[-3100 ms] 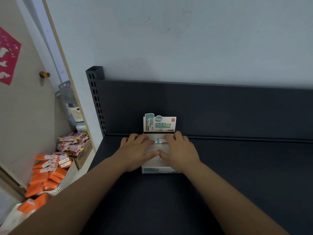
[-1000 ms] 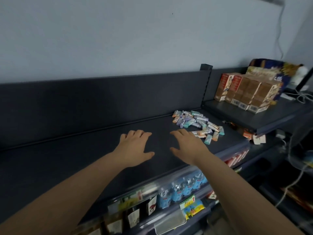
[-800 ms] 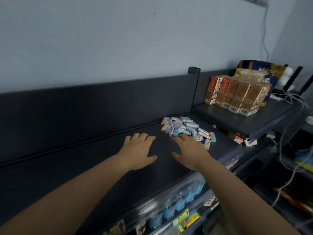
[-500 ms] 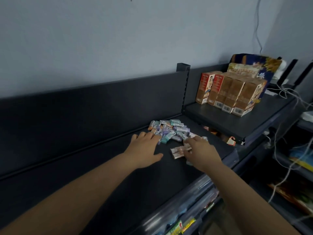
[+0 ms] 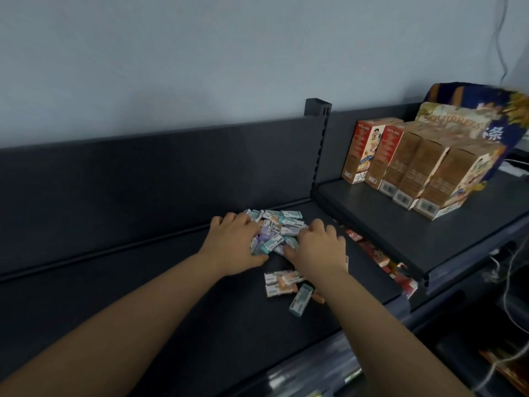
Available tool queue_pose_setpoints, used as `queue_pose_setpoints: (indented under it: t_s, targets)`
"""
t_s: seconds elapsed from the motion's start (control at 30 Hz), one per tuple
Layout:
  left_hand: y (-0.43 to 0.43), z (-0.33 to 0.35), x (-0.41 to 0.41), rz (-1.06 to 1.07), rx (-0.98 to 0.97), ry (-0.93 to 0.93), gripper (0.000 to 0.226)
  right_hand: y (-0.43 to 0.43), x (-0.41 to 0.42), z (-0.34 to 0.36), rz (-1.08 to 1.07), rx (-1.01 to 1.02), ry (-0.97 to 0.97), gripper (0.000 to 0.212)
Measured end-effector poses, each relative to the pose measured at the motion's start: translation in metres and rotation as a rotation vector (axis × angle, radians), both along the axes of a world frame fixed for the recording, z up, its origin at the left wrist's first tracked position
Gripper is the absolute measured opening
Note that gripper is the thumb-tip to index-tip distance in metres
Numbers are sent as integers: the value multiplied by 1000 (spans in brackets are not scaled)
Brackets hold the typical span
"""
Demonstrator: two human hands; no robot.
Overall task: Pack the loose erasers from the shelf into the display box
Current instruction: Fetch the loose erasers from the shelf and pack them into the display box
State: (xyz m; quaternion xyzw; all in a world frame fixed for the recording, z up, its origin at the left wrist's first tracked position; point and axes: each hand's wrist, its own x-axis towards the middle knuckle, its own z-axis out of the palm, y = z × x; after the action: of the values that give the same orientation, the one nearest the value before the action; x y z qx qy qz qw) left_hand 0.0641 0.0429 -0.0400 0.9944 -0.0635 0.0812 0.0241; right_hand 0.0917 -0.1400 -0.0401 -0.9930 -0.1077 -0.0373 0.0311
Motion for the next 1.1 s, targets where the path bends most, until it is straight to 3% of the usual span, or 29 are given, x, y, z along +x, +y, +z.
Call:
queue_pose_setpoints:
  t_s: [0.17, 0.3, 0.57, 0.67, 0.93, 1.1]
  targets:
    - [-19, -3, 6, 37, -16, -16, 53, -2, 0, -3, 44, 47, -32, 51]
    - [-25, -5, 8, 82, -76, -32, 34, -9, 0, -2, 58, 90, 24, 46]
    - [-17, 5, 0, -14, -31, -76, 34, -30, 7, 5, 86, 445, 181, 24]
    - [-14, 13, -7, 25, -202, -83, 36, -35, 8, 9, 127, 601, 227, 18]
    - [-5, 26, -39, 144, -926, -125, 32, -14, 4, 25, 333, 851, 310, 19]
    - [22, 30, -77, 196, -1067, -155, 31, 24, -14, 31, 481, 930, 400, 24]
